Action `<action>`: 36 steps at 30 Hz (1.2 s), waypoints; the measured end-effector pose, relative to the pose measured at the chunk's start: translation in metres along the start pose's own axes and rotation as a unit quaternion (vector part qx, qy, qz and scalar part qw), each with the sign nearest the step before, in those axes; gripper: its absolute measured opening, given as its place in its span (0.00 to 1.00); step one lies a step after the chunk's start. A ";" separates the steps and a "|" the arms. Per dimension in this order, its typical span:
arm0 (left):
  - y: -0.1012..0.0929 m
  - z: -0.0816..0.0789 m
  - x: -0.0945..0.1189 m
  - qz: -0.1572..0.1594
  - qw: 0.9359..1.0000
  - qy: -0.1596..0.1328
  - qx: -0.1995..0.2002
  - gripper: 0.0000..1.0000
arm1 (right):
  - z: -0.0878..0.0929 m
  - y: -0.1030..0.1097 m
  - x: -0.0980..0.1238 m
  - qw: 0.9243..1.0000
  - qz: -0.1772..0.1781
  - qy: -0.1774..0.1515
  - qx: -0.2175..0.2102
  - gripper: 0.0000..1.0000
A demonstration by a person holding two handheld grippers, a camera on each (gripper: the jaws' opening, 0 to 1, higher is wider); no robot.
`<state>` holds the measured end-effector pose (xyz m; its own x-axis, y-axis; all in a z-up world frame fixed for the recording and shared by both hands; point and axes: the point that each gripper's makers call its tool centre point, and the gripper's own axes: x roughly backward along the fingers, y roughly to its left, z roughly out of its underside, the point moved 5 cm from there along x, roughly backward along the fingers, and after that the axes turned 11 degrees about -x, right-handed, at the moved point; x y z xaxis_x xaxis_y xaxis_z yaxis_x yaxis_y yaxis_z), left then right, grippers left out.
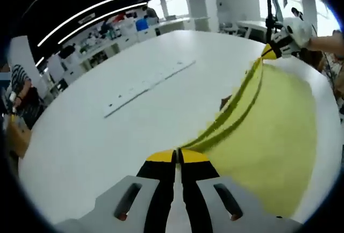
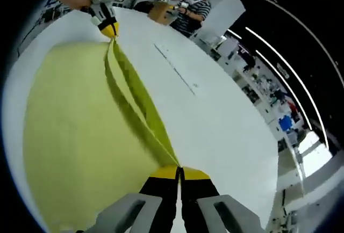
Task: Fold the garment on the visible template until the final outline fits inside the template.
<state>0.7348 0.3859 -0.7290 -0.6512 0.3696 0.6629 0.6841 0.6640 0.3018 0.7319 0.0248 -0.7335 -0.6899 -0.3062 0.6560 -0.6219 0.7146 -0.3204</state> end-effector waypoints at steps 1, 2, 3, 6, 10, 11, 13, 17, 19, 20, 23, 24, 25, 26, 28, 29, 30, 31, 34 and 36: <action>-0.001 -0.001 -0.001 0.000 1.000 -0.006 0.008 0.00 | 0.000 0.000 -0.002 1.000 0.000 0.004 -0.008 0.00; -0.001 -0.002 -0.003 -0.004 0.999 -0.006 0.037 0.00 | 0.000 0.000 -0.003 1.000 0.003 0.006 -0.012 0.00; 0.000 -0.002 -0.004 -0.006 0.999 -0.005 0.042 0.00 | -0.001 0.000 -0.005 1.000 0.003 0.006 -0.020 0.00; 0.002 -0.004 -0.006 -0.016 0.998 -0.006 0.054 0.01 | -0.001 -0.002 -0.007 0.999 0.007 0.008 -0.054 0.00; 0.008 0.000 -0.006 -0.031 0.993 -0.009 0.111 0.02 | 0.001 -0.005 -0.008 0.990 0.006 0.007 -0.140 0.00; 0.008 0.000 -0.006 -0.031 0.994 -0.009 0.107 0.03 | 0.002 -0.006 -0.007 0.988 0.007 0.010 -0.157 0.00; 0.008 0.001 -0.004 -0.035 0.994 -0.005 0.101 0.06 | 0.003 -0.008 -0.006 0.987 0.005 0.010 -0.160 0.00; 0.007 0.001 0.003 -0.031 0.993 -0.018 0.108 0.17 | 0.006 -0.005 -0.002 0.981 -0.009 0.018 -0.191 0.13; 0.006 0.000 0.006 -0.031 0.993 -0.021 0.108 0.23 | 0.007 -0.003 0.000 0.974 -0.020 0.019 -0.224 0.20; 0.006 0.000 0.008 -0.027 0.993 -0.027 0.110 0.26 | 0.007 -0.003 0.002 0.970 -0.027 0.017 -0.240 0.25; 0.003 -0.002 0.015 -0.016 0.992 -0.042 0.118 0.35 | 0.005 0.000 0.007 0.963 -0.045 0.015 -0.266 0.34; 0.002 -0.002 0.017 -0.014 0.992 -0.044 0.118 0.38 | 0.003 0.001 0.009 0.960 -0.053 0.013 -0.276 0.37; 0.001 -0.003 0.019 -0.011 0.992 -0.050 0.116 0.41 | 0.002 0.003 0.011 0.956 -0.060 0.012 -0.286 0.40; 0.001 -0.003 0.021 -0.010 0.992 -0.052 0.117 0.43 | 0.001 0.003 0.013 0.955 -0.063 0.012 -0.289 0.45; -0.002 -0.005 0.026 0.001 0.988 -0.073 0.135 0.50 | -0.002 0.007 0.018 0.951 -0.077 0.009 -0.299 0.51; -0.003 -0.005 0.028 0.003 0.987 -0.080 0.141 0.52 | -0.003 0.008 0.021 0.951 -0.082 0.010 -0.298 0.54; -0.003 -0.006 0.031 0.003 0.986 -0.089 0.141 0.55 | -0.003 0.011 0.024 0.949 -0.088 0.014 -0.301 0.55; -0.005 -0.005 0.035 0.005 0.986 -0.092 0.139 0.57 | -0.002 0.014 0.028 0.948 -0.095 0.017 -0.302 0.57; -0.009 -0.001 0.042 0.009 0.986 -0.093 0.136 0.61 | -0.001 0.019 0.036 0.945 -0.109 0.017 -0.309 0.63; -0.010 0.000 0.047 0.011 0.984 -0.104 0.143 0.65 | 0.000 0.023 0.040 0.943 -0.116 0.016 -0.312 0.66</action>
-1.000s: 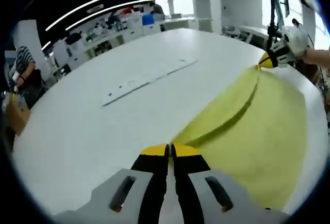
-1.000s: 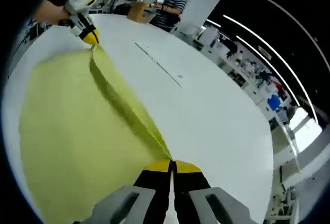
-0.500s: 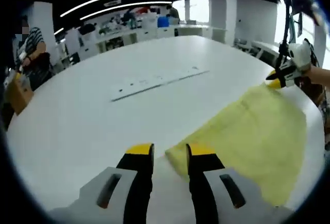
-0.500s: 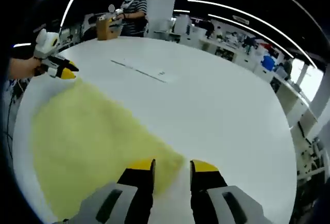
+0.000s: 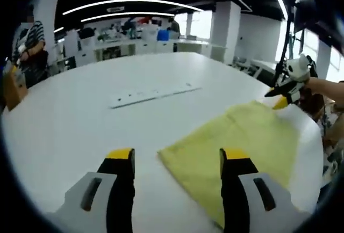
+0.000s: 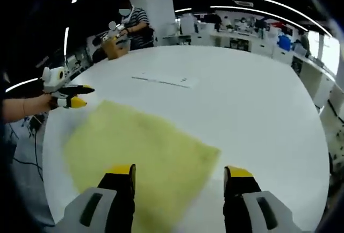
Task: Fold the garment on the visible template until the final outline fits inside the template.
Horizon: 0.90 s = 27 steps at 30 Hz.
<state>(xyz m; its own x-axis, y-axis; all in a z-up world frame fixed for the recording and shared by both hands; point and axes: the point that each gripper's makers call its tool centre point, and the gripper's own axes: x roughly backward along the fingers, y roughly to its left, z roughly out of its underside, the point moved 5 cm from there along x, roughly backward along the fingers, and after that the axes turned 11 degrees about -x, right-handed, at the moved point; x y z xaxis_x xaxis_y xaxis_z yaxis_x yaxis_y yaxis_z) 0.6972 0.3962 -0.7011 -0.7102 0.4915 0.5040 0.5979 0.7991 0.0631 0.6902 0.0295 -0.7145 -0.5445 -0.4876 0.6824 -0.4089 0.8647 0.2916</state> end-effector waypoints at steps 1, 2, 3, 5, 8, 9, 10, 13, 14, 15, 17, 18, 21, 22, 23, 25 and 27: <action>-0.001 0.000 0.001 0.001 1.000 -0.002 0.002 0.66 | 0.002 0.002 0.002 1.000 -0.004 0.002 0.000 0.67; -0.002 0.001 0.005 0.003 1.000 -0.006 0.002 0.67 | 0.006 0.006 0.006 1.000 -0.010 0.002 0.002 0.69; -0.003 0.001 0.007 0.005 1.000 -0.009 0.000 0.68 | 0.007 0.007 0.007 1.000 -0.012 0.003 0.004 0.70; -0.007 0.004 0.013 0.015 1.000 -0.010 0.001 0.70 | 0.011 0.012 0.013 1.000 -0.017 0.006 0.006 0.73; -0.014 0.009 0.023 0.028 1.000 -0.011 0.000 0.72 | 0.019 0.019 0.021 1.000 -0.027 0.008 0.013 0.76; -0.016 0.010 0.026 0.030 0.999 -0.011 0.001 0.72 | 0.022 0.022 0.025 0.999 -0.030 0.009 0.014 0.76; -0.018 0.011 0.029 0.032 0.999 -0.011 0.001 0.73 | 0.024 0.023 0.027 0.999 -0.032 0.010 0.014 0.77; -0.022 0.013 0.036 0.037 0.999 -0.014 0.005 0.74 | 0.033 0.029 0.035 0.999 -0.038 0.014 0.014 0.77; -0.025 0.015 0.040 0.040 0.999 -0.016 0.008 0.74 | 0.037 0.030 0.039 0.999 -0.039 0.017 0.015 0.77; -0.027 0.015 0.042 0.042 0.999 -0.017 0.008 0.74 | 0.041 0.030 0.042 0.999 -0.039 0.018 0.015 0.77; -0.031 0.019 0.047 0.049 0.999 -0.017 0.008 0.74 | 0.048 0.031 0.048 0.999 -0.039 0.021 0.014 0.76; -0.032 0.020 0.049 0.051 0.999 -0.016 0.008 0.73 | 0.050 0.032 0.050 0.999 -0.040 0.021 0.013 0.75; -0.038 0.026 0.057 0.055 0.998 -0.004 -0.004 0.71 | 0.059 0.033 0.057 0.999 -0.041 0.024 0.010 0.75; -0.039 0.027 0.059 0.055 0.998 -0.003 -0.009 0.71 | 0.061 0.033 0.059 0.999 -0.041 0.024 0.010 0.75; -0.041 0.028 0.061 0.055 0.998 -0.003 -0.011 0.71 | 0.064 0.033 0.062 0.999 -0.042 0.025 0.010 0.74; -0.045 0.032 0.066 0.060 0.998 -0.001 -0.012 0.70 | 0.068 0.034 0.066 0.999 -0.044 0.025 0.009 0.73; -0.049 0.036 0.071 0.064 0.998 0.003 -0.016 0.69 | 0.074 0.036 0.070 0.999 -0.047 0.024 0.007 0.73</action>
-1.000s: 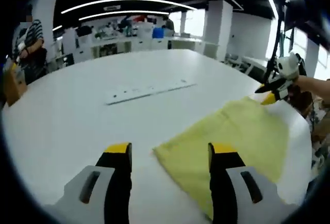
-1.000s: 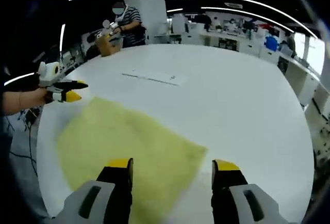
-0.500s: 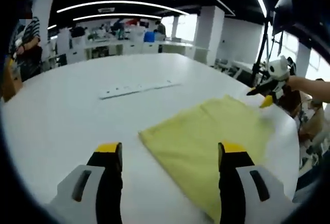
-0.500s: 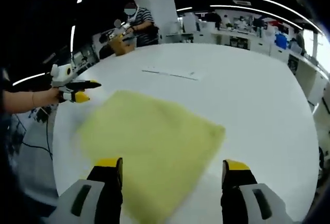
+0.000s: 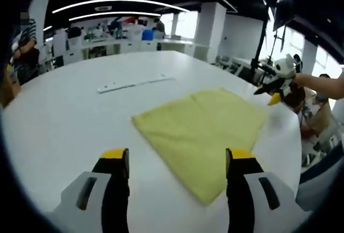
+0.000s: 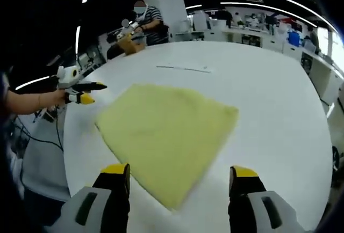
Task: Fold the garment on the visible template until the final outline fits inside the template.
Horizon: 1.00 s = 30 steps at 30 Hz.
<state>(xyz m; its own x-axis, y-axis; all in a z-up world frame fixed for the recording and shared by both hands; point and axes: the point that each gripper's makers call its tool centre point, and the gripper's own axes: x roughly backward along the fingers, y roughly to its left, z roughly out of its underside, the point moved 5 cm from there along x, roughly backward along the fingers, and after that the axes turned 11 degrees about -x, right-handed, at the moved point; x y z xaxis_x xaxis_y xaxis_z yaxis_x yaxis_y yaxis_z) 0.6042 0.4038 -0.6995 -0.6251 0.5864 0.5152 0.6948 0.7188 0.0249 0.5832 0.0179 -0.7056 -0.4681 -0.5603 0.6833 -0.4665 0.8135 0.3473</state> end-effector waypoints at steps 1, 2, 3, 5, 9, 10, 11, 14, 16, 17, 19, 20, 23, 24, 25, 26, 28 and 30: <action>-0.003 0.002 0.002 0.002 1.000 0.001 -0.001 0.69 | 0.002 0.001 0.001 1.000 -0.001 -0.002 0.000 0.73; -0.004 0.003 0.003 0.003 1.000 0.001 -0.001 0.68 | 0.006 0.002 0.002 1.000 -0.001 -0.003 0.000 0.72; -0.005 0.005 0.004 0.004 1.000 0.002 0.000 0.68 | 0.008 0.002 0.003 1.000 -0.001 -0.003 0.000 0.71; -0.009 0.008 0.007 0.007 1.000 0.004 0.001 0.66 | 0.013 0.003 0.005 1.000 0.000 -0.002 0.001 0.69; -0.019 0.017 0.012 0.018 1.000 0.012 0.003 0.59 | 0.023 0.005 0.006 1.000 -0.005 -0.002 -0.009 0.64; -0.020 0.019 0.012 0.019 1.000 0.012 0.005 0.58 | 0.026 0.006 0.007 1.000 -0.005 -0.001 -0.011 0.63; -0.023 0.022 0.013 0.023 1.000 0.014 0.008 0.56 | 0.028 0.006 0.007 1.000 -0.006 -0.002 -0.011 0.61; -0.029 0.028 0.014 0.026 0.999 0.022 0.006 0.53 | 0.035 0.006 0.007 1.000 -0.007 0.000 -0.013 0.54; -0.031 0.032 0.014 0.030 0.999 0.025 0.014 0.50 | 0.038 0.005 0.007 1.000 -0.005 0.001 -0.015 0.49; -0.033 0.034 0.014 0.032 0.999 0.026 0.019 0.48 | 0.039 0.004 0.007 1.000 -0.005 0.000 -0.017 0.47; -0.036 0.038 0.015 0.036 0.999 0.031 0.021 0.45 | 0.041 0.004 0.007 1.000 -0.007 -0.003 -0.025 0.43; -0.037 0.040 0.015 0.037 0.998 0.035 0.021 0.44 | 0.042 0.004 0.007 1.000 -0.007 -0.004 -0.026 0.41; -0.039 0.047 0.015 0.039 0.998 0.046 0.034 0.38 | 0.044 0.002 0.006 1.000 -0.005 -0.005 -0.029 0.33; -0.039 0.049 0.016 0.040 0.997 0.049 0.040 0.36 | 0.045 0.001 0.004 0.999 -0.004 -0.006 -0.031 0.32; -0.039 0.050 0.016 0.039 0.997 0.050 0.043 0.35 | 0.046 0.000 0.003 0.999 -0.005 -0.006 -0.033 0.30; -0.038 0.051 0.016 0.038 0.997 0.052 0.046 0.33 | 0.048 0.000 0.003 0.999 -0.004 -0.004 -0.037 0.28; -0.039 0.053 0.016 0.041 0.996 0.052 0.053 0.29 | 0.050 -0.001 0.002 0.999 -0.004 -0.003 -0.032 0.23; -0.041 0.054 0.016 0.044 0.996 0.048 0.065 0.25 | 0.050 -0.002 0.001 0.999 -0.005 -0.005 -0.042 0.21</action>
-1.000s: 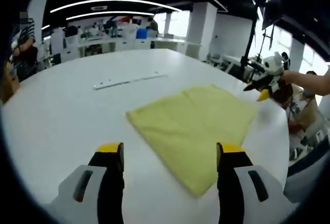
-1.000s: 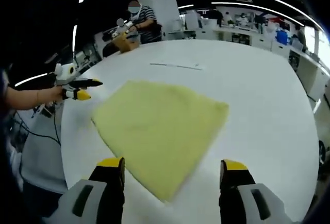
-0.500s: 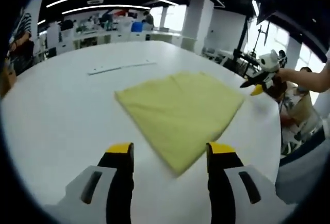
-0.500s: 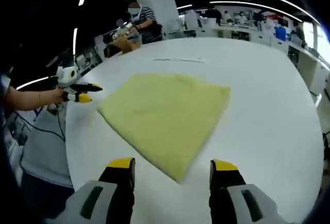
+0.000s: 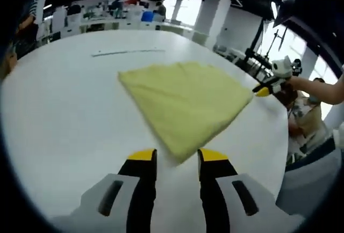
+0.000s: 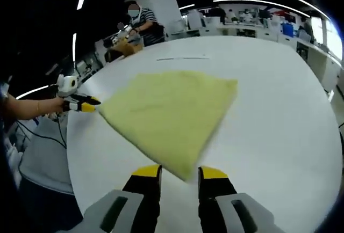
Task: Fold the garment on the visible template until the final outline fits inside the template.
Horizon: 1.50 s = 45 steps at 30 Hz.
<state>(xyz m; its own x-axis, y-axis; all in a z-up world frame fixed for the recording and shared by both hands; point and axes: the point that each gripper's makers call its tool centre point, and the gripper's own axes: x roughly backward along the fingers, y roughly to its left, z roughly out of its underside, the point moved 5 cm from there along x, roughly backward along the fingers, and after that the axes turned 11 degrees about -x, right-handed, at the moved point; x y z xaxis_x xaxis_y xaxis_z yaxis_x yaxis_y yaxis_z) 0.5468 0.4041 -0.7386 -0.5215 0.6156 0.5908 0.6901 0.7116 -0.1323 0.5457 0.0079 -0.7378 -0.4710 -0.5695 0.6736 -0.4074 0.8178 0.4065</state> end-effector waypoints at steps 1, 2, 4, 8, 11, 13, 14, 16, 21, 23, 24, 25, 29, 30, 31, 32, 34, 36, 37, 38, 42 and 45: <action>0.000 0.000 0.000 0.002 1.000 -0.006 0.004 0.21 | 0.000 -0.001 0.000 1.000 0.000 -0.003 -0.003 0.21; -0.001 0.001 -0.001 0.003 1.000 -0.009 0.011 0.19 | 0.000 -0.002 -0.001 1.000 0.000 -0.004 -0.007 0.20; -0.001 0.002 -0.002 0.004 1.000 -0.012 0.022 0.16 | 0.000 -0.002 -0.001 1.000 -0.002 -0.007 -0.013 0.18; -0.001 0.003 -0.003 0.005 0.999 -0.016 0.031 0.10 | 0.000 -0.002 -0.002 1.000 -0.002 -0.009 -0.018 0.12; -0.001 0.005 -0.004 0.008 0.999 -0.011 0.042 0.07 | 0.000 -0.002 -0.004 1.000 -0.005 -0.011 -0.022 0.07; -0.002 0.005 -0.004 0.010 0.999 -0.011 0.042 0.05 | 0.000 -0.002 -0.004 1.000 -0.005 -0.013 -0.025 0.04; -0.002 0.005 -0.004 0.010 0.999 -0.013 0.040 0.04 | 0.000 -0.003 -0.004 1.000 -0.003 -0.014 -0.023 0.03; -0.002 0.004 -0.004 0.011 0.999 -0.020 0.041 0.02 | 0.000 -0.003 -0.004 1.000 -0.001 -0.015 -0.022 0.01; -0.004 0.002 -0.003 0.012 0.999 -0.022 0.031 0.01 | 0.000 -0.002 -0.002 1.000 -0.001 -0.016 -0.012 0.00; -0.004 0.002 -0.002 0.012 0.999 -0.022 0.029 0.00 | 0.000 -0.002 -0.001 1.000 0.000 -0.016 -0.004 0.00; -0.004 0.002 -0.002 0.013 0.999 -0.022 0.028 0.00 | 0.000 -0.002 -0.001 1.000 0.000 -0.016 -0.003 0.00; -0.004 0.001 -0.001 0.013 0.999 -0.022 0.028 0.00 | 0.001 -0.002 0.000 1.000 0.000 -0.016 -0.001 0.00; -0.006 0.002 0.001 0.012 0.999 -0.022 0.025 0.00 | 0.004 0.001 0.002 1.000 -0.002 -0.012 0.005 0.00; -0.007 0.002 0.002 0.012 0.999 -0.022 0.025 0.00 | 0.005 0.001 0.003 1.000 -0.002 -0.011 0.007 0.00; -0.008 0.002 0.002 0.012 0.999 -0.021 0.023 0.00 | 0.005 0.001 0.003 1.000 -0.002 -0.010 0.008 0.00; -0.008 0.003 0.003 0.013 0.999 -0.020 0.021 0.00 | 0.006 0.001 0.004 1.000 -0.003 -0.009 0.008 0.00; -0.011 0.003 0.004 0.014 1.000 -0.019 0.019 0.00 | 0.008 0.002 0.006 1.000 -0.003 -0.008 0.009 0.00; -0.012 0.003 0.005 0.009 1.000 -0.017 0.008 0.00 | 0.010 0.003 0.007 1.000 -0.005 -0.007 0.007 0.00; -0.014 0.004 0.006 0.010 1.000 -0.015 0.003 0.00 | 0.011 0.003 0.008 1.000 -0.006 -0.007 0.007 0.00; -0.015 0.004 0.006 0.010 1.000 -0.013 0.001 0.00 | 0.013 0.004 0.009 1.000 -0.005 -0.006 0.008 0.00; -0.020 0.007 0.008 0.012 1.000 -0.008 -0.007 0.00 | 0.018 0.004 0.012 1.000 -0.006 -0.004 0.010 0.00; -0.021 0.008 0.010 0.011 1.000 -0.008 -0.006 0.00 | 0.021 0.005 0.014 1.000 -0.008 -0.004 0.009 0.00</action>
<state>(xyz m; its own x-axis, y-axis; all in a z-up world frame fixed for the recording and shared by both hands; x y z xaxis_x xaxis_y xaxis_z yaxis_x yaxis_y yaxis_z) 0.5229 0.3978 -0.7363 -0.5148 0.6361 0.5748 0.7070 0.6942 -0.1351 0.5206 0.0027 -0.7395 -0.4712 -0.5829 0.6620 -0.4280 0.8073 0.4063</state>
